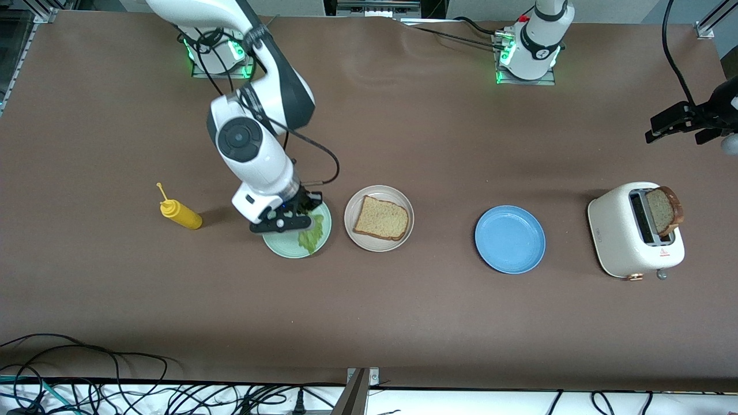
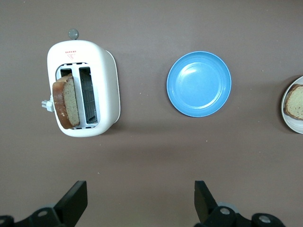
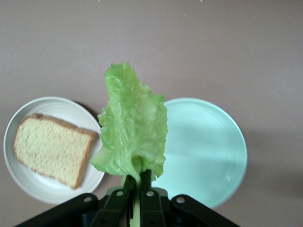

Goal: Make sandwich on beige plate with both arms
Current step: 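Carry the lettuce with the right gripper over the bread on the beige plate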

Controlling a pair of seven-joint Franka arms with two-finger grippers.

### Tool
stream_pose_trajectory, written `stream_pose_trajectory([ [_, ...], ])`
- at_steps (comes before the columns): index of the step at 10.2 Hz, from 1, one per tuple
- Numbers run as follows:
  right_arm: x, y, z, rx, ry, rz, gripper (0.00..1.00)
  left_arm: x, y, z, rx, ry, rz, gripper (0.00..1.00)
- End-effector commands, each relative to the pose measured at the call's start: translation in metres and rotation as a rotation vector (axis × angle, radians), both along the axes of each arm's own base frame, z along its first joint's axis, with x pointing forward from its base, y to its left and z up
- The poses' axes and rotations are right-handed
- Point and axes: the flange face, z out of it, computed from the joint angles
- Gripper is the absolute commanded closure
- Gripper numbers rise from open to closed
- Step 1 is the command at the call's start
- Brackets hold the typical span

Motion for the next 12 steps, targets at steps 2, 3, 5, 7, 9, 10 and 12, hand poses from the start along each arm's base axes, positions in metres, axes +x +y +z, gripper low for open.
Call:
stream_pose_trajectory([
  [2,0.028,0.041,-0.027,0.010,-0.095,0.046,1.00,0.002,0.004,0.005,0.002,0.004,0.011,0.00],
  [3,0.024,0.050,-0.024,0.019,-0.095,0.051,1.00,0.002,0.008,0.006,0.003,0.003,0.019,0.00],
  [5,0.013,0.087,-0.013,0.050,-0.125,0.034,1.00,0.000,0.024,0.008,0.027,0.004,0.037,0.00],
  [7,0.010,0.112,-0.005,0.089,-0.149,-0.024,1.00,-0.004,0.027,0.010,0.073,0.017,0.035,0.00],
  [9,0.007,0.125,-0.031,0.096,-0.158,-0.031,1.00,-0.003,0.028,0.010,0.074,0.016,0.036,0.00],
  [10,-0.002,0.141,-0.057,0.112,-0.154,-0.042,1.00,-0.003,0.029,0.010,0.074,0.016,0.036,0.00],
  [12,-0.020,0.158,-0.090,0.123,-0.097,-0.129,1.00,-0.003,0.029,0.009,0.074,0.017,0.036,0.00],
])
